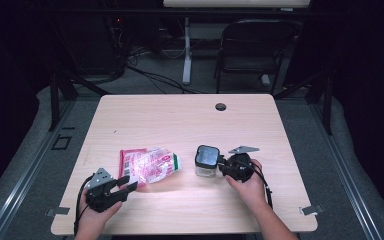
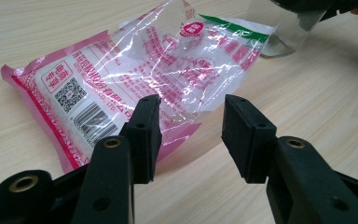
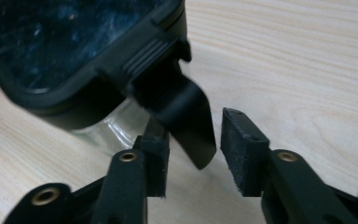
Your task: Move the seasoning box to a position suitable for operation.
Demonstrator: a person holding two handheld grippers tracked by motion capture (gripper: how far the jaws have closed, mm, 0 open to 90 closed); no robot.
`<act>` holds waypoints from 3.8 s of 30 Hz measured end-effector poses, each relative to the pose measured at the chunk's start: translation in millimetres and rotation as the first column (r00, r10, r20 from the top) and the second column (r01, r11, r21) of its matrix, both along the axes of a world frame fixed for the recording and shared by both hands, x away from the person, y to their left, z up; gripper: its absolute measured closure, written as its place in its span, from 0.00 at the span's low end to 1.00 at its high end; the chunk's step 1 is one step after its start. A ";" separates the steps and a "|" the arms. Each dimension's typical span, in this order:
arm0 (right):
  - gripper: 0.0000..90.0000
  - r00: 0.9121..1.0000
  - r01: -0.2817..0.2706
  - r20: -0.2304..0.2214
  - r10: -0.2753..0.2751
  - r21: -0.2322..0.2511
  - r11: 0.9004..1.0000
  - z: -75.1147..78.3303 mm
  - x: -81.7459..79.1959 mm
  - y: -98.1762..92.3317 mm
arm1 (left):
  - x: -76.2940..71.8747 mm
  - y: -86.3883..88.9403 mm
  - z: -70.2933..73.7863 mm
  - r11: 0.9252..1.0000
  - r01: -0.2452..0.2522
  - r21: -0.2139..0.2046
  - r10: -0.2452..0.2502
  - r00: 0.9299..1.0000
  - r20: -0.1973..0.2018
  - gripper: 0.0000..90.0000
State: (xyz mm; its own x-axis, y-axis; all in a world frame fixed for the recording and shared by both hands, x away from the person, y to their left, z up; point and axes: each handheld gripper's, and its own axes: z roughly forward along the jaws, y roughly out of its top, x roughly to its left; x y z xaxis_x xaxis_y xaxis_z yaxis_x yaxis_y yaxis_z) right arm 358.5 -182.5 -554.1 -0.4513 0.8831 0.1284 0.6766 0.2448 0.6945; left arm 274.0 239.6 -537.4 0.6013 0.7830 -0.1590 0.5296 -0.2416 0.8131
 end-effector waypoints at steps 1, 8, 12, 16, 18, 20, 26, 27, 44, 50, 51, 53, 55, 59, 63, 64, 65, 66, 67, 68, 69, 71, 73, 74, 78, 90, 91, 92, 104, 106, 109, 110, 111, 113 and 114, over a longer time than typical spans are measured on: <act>0.73 1.000 -0.001 -0.001 0.001 0.008 1.000 -0.1 1.5 -0.1 | -0.6 0.2 -0.4 1.000 -0.001 -0.002 0.001 1.000 0.001 0.63; 0.79 0.999 -0.037 0.010 0.037 -0.036 0.999 0.0 2.1 2.6 | -2.6 -1.7 0.1 1.000 0.013 0.002 -0.013 1.000 0.009 0.63; 0.81 0.999 -0.049 0.012 0.050 -0.057 0.997 0.4 -1.5 3.2 | -0.5 -4.2 -0.1 1.000 0.027 0.005 -0.027 1.000 0.004 0.63; 0.83 0.997 -0.078 0.018 0.080 -0.077 0.994 0.7 -7.1 2.6 | 2.0 -9.0 -0.4 0.999 0.048 0.009 -0.048 0.999 0.009 0.63; 0.83 0.995 -0.091 0.021 0.093 -0.082 0.992 0.8 -10.3 2.1 | 3.5 -11.8 -0.7 0.998 0.059 0.010 -0.059 0.998 0.005 0.63; 0.84 0.993 -0.111 0.021 0.113 -0.092 0.990 0.8 -13.4 1.3 | 5.2 -14.8 -1.4 0.997 0.070 0.011 -0.070 0.998 0.005 0.63; 0.85 0.983 -0.174 0.033 0.179 -0.120 0.977 1.5 -24.1 1.8 | 6.9 -27.2 -0.8 0.994 0.107 0.036 -0.108 0.994 0.020 0.63; 0.85 0.981 -0.184 0.037 0.190 -0.125 0.975 1.7 -26.4 2.5 | 7.1 -29.5 -0.5 0.992 0.116 0.046 -0.117 0.993 0.022 0.63; 0.77 0.959 -0.283 0.009 0.284 -0.047 0.958 -0.5 -44.4 8.1 | 12.9 -54.1 0.5 0.982 0.187 0.041 -0.188 0.982 0.020 0.64; 0.71 0.972 -0.229 -0.053 0.231 0.042 0.973 -2.7 -43.5 -3.5 | 14.3 -59.6 1.9 0.978 0.205 0.041 -0.205 0.979 0.015 0.65; 0.69 0.975 -0.212 -0.063 0.215 0.045 0.976 -2.1 -44.3 -4.6 | 14.5 -60.1 2.4 0.978 0.205 0.043 -0.206 0.979 0.011 0.65; 0.69 0.977 -0.194 -0.078 0.197 0.040 0.980 0.3 -46.4 -6.4 | 15.4 -61.9 3.6 0.978 0.207 0.040 -0.207 0.978 0.000 0.66; 0.69 0.980 -0.167 -0.105 0.168 0.019 0.986 7.5 -51.4 -8.9 | 17.2 -64.4 7.4 0.977 0.209 0.044 -0.209 0.978 -0.009 0.66; 0.71 0.986 -0.119 -0.112 0.121 0.028 0.993 26.3 -58.3 -12.9 | 23.3 -73.2 17.9 0.972 0.228 0.057 -0.227 0.973 -0.037 0.66; 0.74 0.987 -0.095 -0.124 0.101 0.050 0.994 52.1 -58.7 -10.4 | 32.5 -89.9 30.6 0.968 0.234 0.093 -0.232 0.972 -0.039 0.68; 0.74 0.988 -0.091 -0.122 0.098 0.056 0.994 55.9 -58.1 -8.4 | 36.4 -96.1 35.2 0.967 0.237 0.090 -0.233 0.971 -0.050 0.68; 0.74 0.988 -0.095 -0.118 0.100 0.051 0.994 61.9 -56.2 -4.9 | 39.1 -99.8 38.0 0.966 0.244 0.081 -0.240 0.969 -0.058 0.68; 0.74 0.988 -0.096 -0.119 0.101 0.046 0.994 65.3 -54.7 -2.5 | 43.5 -106.3 42.4 0.965 0.248 0.081 -0.244 0.968 -0.058 0.69; 0.75 0.988 -0.094 -0.120 0.099 0.041 0.995 70.3 -51.8 1.8 | 45.9 -110.5 44.4 0.966 0.248 0.076 -0.244 0.968 -0.060 0.70; 0.75 0.987 -0.094 -0.125 0.098 0.039 0.995 72.9 -49.8 4.3 | 50.4 -116.8 47.2 0.963 0.258 0.081 -0.252 0.965 -0.074 0.70; 0.76 0.988 -0.090 -0.126 0.094 0.037 0.995 76.1 -46.7 8.6 | 52.9 -120.4 48.3 0.963 0.257 0.085 -0.251 0.965 -0.079 0.70; 0.76 0.988 -0.084 -0.125 0.086 0.023 0.996 80.3 -42.6 14.6 | 59.0 -128.9 49.8 0.959 0.264 0.103 -0.254 0.962 -0.098 0.71; 0.76 0.987 -0.081 -0.139 0.084 0.030 0.996 82.3 -38.6 18.1 | 63.6 -135.4 49.5 0.957 0.269 0.106 -0.258 0.960 -0.106 0.73; 0.77 0.986 -0.077 -0.146 0.083 0.045 0.996 83.3 -37.2 19.7 | 64.8 -137.5 49.4 0.956 0.273 0.109 -0.261 0.959 -0.110 0.74; 0.80 0.986 -0.069 -0.150 0.075 0.048 0.996 84.4 -38.2 22.8 | 63.0 -141.7 46.1 0.950 0.294 0.109 -0.282 0.953 -0.111 0.78; 0.90 0.985 -0.023 -0.167 0.039 0.100 0.995 73.3 -39.1 18.4 | 51.4 -145.7 31.0 0.931 0.339 0.133 -0.322 0.937 -0.138 0.93; 0.91 0.984 -0.021 -0.171 0.039 0.103 0.994 72.8 -39.3 17.8 | 51.6 -145.5 29.9 0.929 0.346 0.131 -0.327 0.934 -0.144 0.95; 0.92 0.984 -0.021 -0.172 0.039 0.105 0.994 72.1 -39.3 18.2 | 51.5 -145.6 29.0 0.928 0.348 0.132 -0.328 0.933 -0.150 0.96; 0.95 0.984 -0.019 -0.174 0.038 0.113 0.993 68.2 -39.3 18.6 | 47.9 -147.8 27.5 0.907 0.398 0.141 -0.373 0.911 -0.174 1.00; 0.95 0.984 -0.017 -0.175 0.036 0.109 0.994 68.2 -39.3 18.4 | 47.5 -148.2 26.6 0.903 0.408 0.134 -0.383 0.906 -0.178 1.00; 0.95 0.984 -0.017 -0.174 0.037 0.114 0.993 68.1 -39.5 18.6 | 46.5 -149.7 25.5 0.900 0.413 0.139 -0.385 0.903 -0.190 1.00; 0.95 0.984 -0.015 -0.176 0.035 0.111 0.994 68.1 -39.5 18.4 | 46.4 -150.2 24.9 0.899 0.415 0.142 -0.386 0.902 -0.192 1.00; 0.95 0.984 -0.017 -0.176 0.038 0.117 0.993 68.0 -39.4 18.3 | 46.2 -150.8 24.3 0.899 0.414 0.145 -0.384 0.903 -0.193 1.00; 0.95 0.983 -0.017 -0.177 0.038 0.117 0.993 67.9 -39.5 18.1 | 46.2 -151.7 23.2 0.895 0.421 0.148 -0.390 0.900 -0.196 1.00; 0.95 0.983 -0.017 -0.178 0.038 0.120 0.993 67.9 -39.5 18.2 | 46.2 -151.7 23.2 0.895 0.421 0.148 -0.390 0.900 -0.196 1.00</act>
State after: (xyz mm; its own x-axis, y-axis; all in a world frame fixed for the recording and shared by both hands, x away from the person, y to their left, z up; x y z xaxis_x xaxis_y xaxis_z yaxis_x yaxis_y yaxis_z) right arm 319.0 -164.3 -486.2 -0.4352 0.8446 0.3118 0.7869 0.1885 0.5876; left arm 320.3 87.9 -514.2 0.8517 0.5003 -0.1559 0.4703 -0.5986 0.6484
